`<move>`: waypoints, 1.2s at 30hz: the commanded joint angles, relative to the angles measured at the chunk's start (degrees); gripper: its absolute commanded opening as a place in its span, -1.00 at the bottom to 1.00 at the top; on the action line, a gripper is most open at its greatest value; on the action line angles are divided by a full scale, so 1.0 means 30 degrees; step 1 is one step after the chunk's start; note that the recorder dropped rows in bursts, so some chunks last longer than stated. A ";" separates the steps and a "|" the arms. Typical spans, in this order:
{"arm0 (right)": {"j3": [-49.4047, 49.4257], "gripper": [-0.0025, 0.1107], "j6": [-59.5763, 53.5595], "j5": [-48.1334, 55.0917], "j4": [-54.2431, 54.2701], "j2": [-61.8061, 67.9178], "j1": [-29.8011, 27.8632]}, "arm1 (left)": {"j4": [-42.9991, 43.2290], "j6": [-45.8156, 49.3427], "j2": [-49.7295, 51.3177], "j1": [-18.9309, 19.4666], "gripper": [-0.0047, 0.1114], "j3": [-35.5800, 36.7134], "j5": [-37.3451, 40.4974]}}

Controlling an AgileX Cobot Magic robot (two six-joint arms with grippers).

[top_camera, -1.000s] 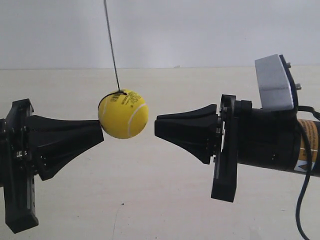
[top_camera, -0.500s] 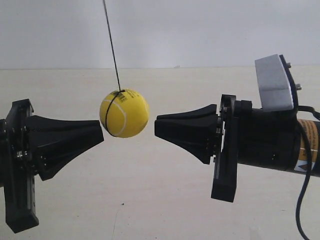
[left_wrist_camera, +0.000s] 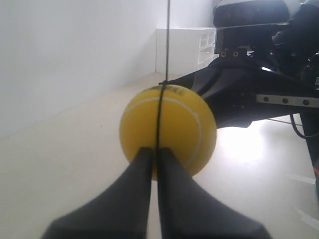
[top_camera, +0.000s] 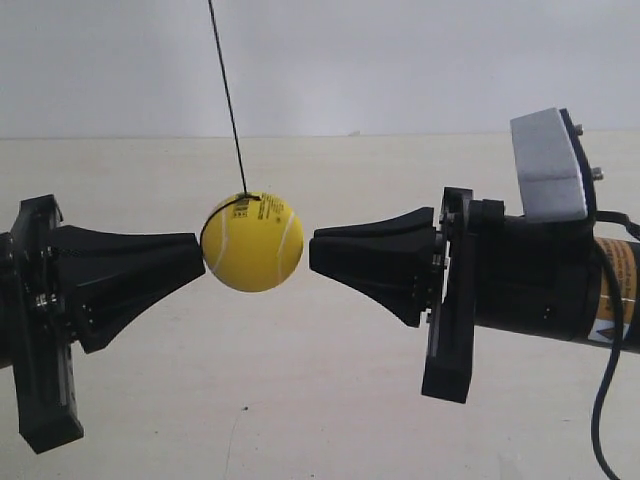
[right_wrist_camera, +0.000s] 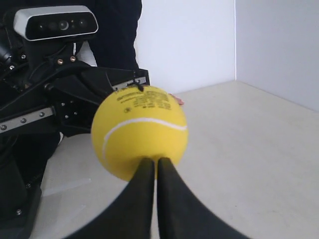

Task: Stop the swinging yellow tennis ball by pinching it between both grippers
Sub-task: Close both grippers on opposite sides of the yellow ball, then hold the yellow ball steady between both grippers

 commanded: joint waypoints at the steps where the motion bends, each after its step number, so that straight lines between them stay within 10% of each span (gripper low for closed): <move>1: -0.0084 -0.96 -0.0239 -0.0196 0.0188 -0.0119 0.0002 | -0.0407 0.0057 -0.0129 -0.0179 -0.84 0.0125 0.0082; 36: -0.0095 -0.96 -0.1438 -0.0196 0.0970 -0.0161 0.1573 | 0.0199 0.0005 -0.0129 -0.0179 -0.84 0.0125 -0.0358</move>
